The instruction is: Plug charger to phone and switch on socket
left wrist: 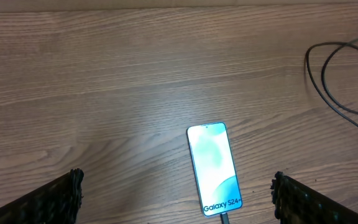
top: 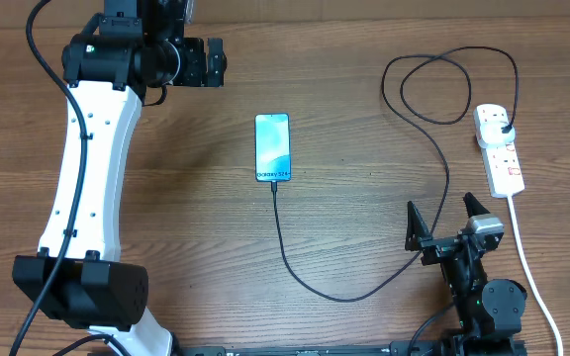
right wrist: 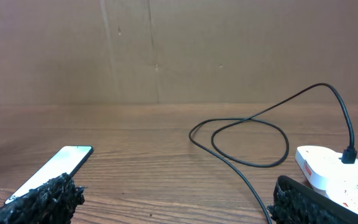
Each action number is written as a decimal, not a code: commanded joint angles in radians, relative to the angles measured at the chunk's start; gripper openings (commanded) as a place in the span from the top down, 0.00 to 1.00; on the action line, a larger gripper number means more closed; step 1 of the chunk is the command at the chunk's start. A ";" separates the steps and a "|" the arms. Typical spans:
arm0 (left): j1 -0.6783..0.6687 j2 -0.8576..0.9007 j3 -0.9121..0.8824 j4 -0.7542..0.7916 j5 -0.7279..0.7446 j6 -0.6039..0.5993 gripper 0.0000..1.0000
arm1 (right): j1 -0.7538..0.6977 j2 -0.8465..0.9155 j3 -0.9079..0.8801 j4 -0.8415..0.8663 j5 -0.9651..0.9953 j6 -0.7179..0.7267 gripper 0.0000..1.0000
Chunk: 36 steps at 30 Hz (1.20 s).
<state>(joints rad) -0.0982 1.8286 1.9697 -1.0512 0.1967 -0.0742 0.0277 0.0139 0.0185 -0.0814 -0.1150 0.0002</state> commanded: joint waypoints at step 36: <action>-0.006 -0.722 -0.744 0.034 -0.152 0.018 0.00 | 0.005 -0.011 -0.011 0.005 0.006 0.002 0.00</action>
<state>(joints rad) -0.0982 1.2007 1.3144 -1.0389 0.0624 -0.0708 0.0277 0.0128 0.0185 -0.0795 -0.1154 0.0002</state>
